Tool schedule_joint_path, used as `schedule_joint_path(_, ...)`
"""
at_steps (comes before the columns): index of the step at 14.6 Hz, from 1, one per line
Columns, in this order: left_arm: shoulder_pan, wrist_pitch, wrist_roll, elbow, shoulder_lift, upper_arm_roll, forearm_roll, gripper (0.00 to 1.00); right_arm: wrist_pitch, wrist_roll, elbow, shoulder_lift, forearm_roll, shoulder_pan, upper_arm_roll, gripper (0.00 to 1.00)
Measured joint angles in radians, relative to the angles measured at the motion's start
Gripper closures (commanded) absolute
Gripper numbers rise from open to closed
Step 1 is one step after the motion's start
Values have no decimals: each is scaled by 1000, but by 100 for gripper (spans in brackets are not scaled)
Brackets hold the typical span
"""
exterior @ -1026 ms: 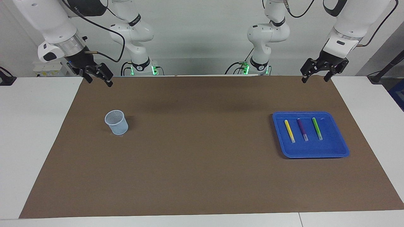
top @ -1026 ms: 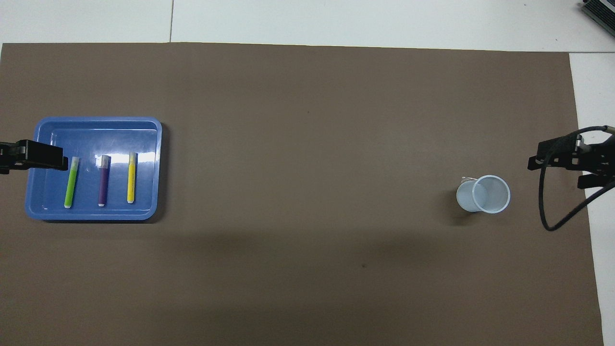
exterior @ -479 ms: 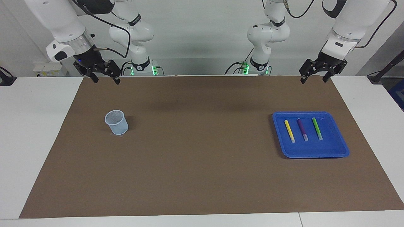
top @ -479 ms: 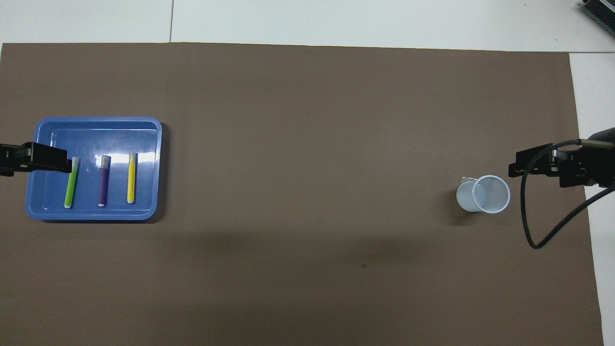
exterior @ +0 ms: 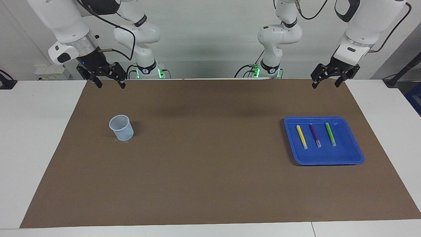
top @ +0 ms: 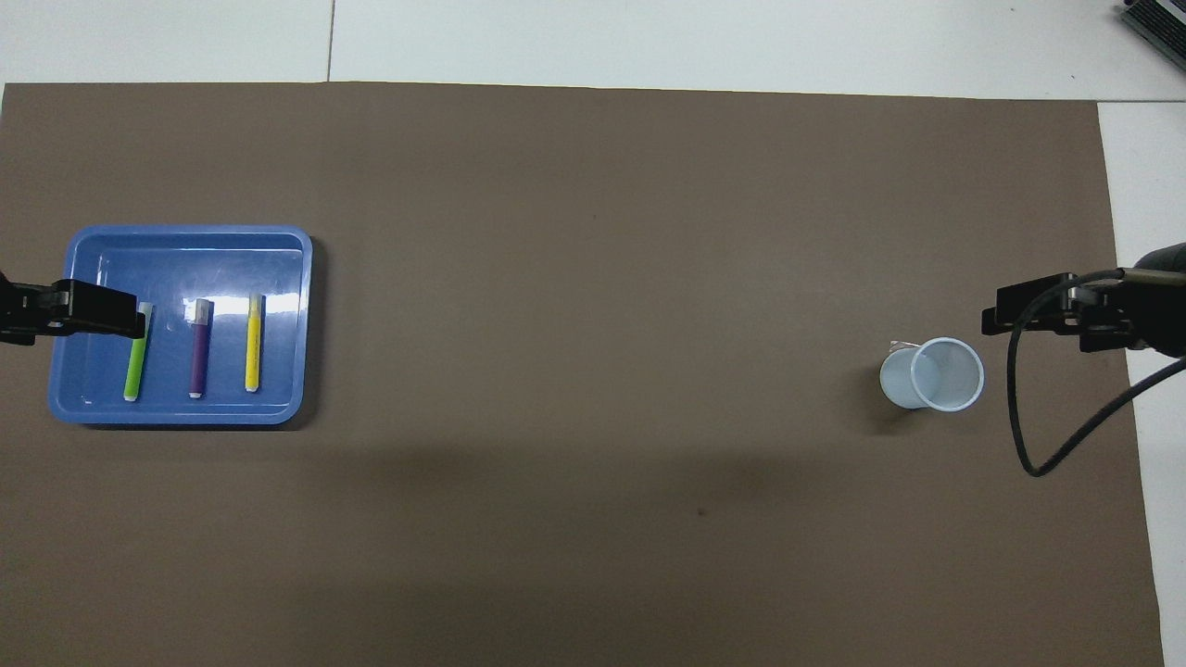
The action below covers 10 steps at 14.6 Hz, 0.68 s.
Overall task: Transfer and insert pens with both arms
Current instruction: 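Move the left gripper over the yellow pen while the right gripper nears the cup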
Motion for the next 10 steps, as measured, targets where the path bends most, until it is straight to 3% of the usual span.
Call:
schedule_joint_path(3, 1, 60, 0, -70, -5, 1, 0, 0, 0, 4, 0, -5, 0, 54, 19, 0)
schedule_joint_path(10, 6, 201, 9, -223, -7, 4, -8, 0, 2, -9, -11, -13, 48, 62, 18, 0)
